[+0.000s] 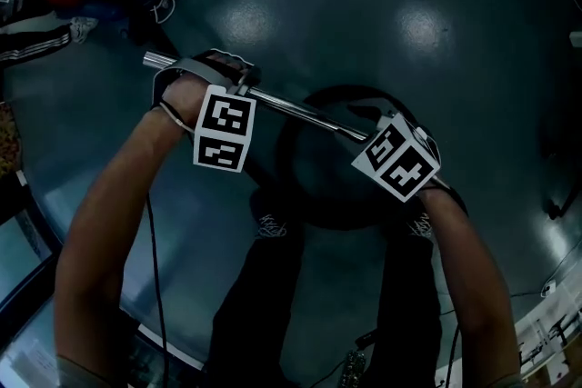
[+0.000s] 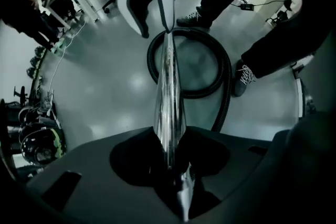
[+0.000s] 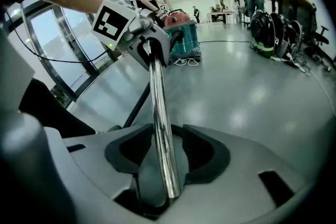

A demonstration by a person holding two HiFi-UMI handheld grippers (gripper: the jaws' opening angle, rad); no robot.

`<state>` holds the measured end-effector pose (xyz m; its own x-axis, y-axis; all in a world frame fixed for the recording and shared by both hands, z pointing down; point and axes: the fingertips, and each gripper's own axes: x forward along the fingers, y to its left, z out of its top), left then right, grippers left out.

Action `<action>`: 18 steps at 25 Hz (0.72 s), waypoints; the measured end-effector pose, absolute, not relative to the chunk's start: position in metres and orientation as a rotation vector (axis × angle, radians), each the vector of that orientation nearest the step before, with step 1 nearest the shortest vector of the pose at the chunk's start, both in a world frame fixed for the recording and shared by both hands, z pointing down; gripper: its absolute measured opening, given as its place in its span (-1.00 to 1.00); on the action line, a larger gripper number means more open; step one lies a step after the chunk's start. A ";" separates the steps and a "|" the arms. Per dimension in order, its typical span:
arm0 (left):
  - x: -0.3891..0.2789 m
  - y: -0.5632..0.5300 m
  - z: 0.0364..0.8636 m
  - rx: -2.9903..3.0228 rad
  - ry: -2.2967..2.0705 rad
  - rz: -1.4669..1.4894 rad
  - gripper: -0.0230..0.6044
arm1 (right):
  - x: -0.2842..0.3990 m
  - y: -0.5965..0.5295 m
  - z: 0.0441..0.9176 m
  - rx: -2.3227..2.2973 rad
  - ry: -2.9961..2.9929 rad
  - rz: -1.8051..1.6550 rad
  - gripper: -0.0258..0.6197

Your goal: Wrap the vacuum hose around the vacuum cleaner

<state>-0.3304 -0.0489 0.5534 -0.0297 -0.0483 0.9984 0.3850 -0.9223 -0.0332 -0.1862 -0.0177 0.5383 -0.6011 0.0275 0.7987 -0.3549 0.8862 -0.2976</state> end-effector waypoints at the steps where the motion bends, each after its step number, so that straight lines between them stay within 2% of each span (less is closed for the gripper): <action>1: -0.337 -0.049 0.551 -1.972 -0.325 -2.050 -0.40 | -0.180 -0.015 0.538 0.259 -2.147 0.571 -0.40; 12: -0.424 -0.046 0.534 -2.246 0.202 -2.286 -0.40 | -0.204 -0.014 0.507 0.247 -2.089 0.552 -0.40; 18: -0.476 -0.033 0.532 -2.415 0.676 -2.348 -0.40 | -0.232 -0.007 0.482 0.203 -2.060 0.540 -0.40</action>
